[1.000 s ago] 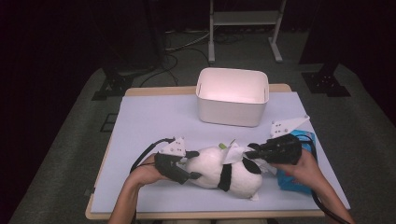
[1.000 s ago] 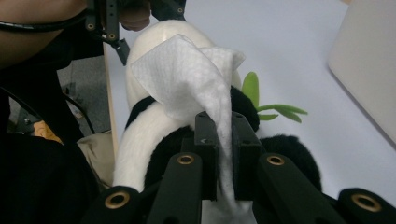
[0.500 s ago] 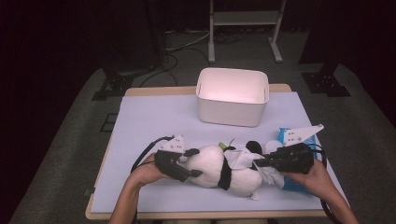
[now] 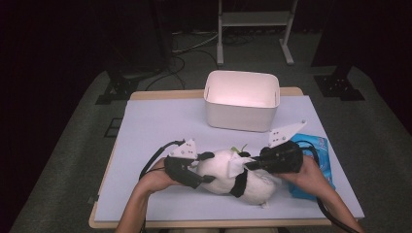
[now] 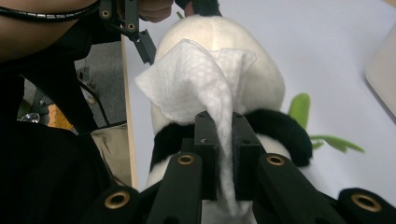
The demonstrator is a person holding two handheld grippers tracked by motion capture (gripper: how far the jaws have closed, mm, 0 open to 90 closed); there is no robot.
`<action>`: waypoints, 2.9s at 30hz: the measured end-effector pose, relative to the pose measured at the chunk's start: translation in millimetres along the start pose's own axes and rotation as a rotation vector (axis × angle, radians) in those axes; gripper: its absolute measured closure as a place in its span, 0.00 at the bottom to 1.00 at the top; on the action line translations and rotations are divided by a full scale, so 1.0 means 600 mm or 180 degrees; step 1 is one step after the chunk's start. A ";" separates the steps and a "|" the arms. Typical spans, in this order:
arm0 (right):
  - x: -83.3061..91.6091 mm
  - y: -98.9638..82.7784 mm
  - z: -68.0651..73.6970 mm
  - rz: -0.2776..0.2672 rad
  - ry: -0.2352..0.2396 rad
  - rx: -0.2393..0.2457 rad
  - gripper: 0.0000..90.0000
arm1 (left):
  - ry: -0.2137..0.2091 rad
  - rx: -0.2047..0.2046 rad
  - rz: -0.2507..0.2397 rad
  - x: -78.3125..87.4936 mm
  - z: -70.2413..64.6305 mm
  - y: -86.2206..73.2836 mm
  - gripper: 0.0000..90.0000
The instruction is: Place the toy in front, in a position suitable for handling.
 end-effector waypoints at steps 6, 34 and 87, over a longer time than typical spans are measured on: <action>-0.015 0.012 0.002 0.0093 0.0009 0.0071 0.92 | 0.0009 -0.0013 -0.0020 -0.001 -0.003 0.004 0.34; 0.043 -0.043 -0.014 -0.0095 -0.0165 -0.0135 0.92 | -0.0142 -0.0016 -0.0122 0.003 0.006 -0.011 0.34; 0.075 -0.076 -0.032 -0.0196 -0.0263 -0.0322 0.92 | -0.0109 -0.0164 -0.0051 0.006 -0.010 0.016 0.35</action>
Point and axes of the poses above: each handheld gripper's, and its own axes: x roughly backward along the jaws, y roughly out of its top, z roughly to its left, the point moved 2 cm from there along -x, roughly forward along the jaws, and after that the axes turned 1 degree about y, right-handed, at the moved point
